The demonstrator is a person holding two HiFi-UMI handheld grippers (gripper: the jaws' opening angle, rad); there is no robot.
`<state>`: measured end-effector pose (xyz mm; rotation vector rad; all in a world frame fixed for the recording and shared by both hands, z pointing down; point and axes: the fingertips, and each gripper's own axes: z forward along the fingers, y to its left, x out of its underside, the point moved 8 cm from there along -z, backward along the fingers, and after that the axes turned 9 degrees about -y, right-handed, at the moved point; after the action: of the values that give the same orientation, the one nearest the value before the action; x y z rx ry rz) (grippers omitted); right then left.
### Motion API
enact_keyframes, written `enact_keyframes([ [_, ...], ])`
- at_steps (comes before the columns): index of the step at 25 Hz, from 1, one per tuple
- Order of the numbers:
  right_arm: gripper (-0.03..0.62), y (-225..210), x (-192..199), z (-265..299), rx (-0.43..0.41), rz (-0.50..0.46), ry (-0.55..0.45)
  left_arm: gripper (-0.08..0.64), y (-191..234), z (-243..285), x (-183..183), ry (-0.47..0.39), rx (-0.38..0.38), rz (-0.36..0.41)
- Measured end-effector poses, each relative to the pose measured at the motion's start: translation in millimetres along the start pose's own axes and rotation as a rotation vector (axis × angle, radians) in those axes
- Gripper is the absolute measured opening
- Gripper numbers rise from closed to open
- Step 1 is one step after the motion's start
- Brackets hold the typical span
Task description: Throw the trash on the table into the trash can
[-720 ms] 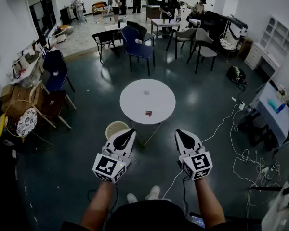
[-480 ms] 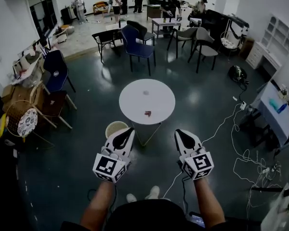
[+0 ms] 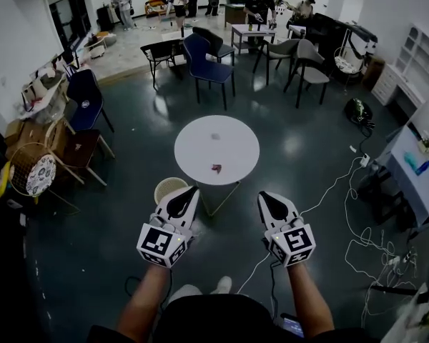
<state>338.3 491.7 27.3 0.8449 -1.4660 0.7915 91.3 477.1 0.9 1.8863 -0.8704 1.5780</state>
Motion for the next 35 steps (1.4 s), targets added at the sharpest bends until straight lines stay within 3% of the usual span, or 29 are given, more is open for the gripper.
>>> enact_keyframes([
  [7,0.015,-17.2,18.0,21.6,-0.058,0.003,0.032,0.011,6.9,13.8,12.9,0.010,-0.049,0.007],
  [15,0.015,-10.8,30.8,81.6,-0.075,-0.002,0.066,0.011,63.9,27.4,32.9,0.039,-0.056,-0.018],
  [35,0.015,-19.0,50.6,260.5,0.083,0.006,0.133,0.011,246.4,125.6,64.5,0.068,0.150,-0.078],
])
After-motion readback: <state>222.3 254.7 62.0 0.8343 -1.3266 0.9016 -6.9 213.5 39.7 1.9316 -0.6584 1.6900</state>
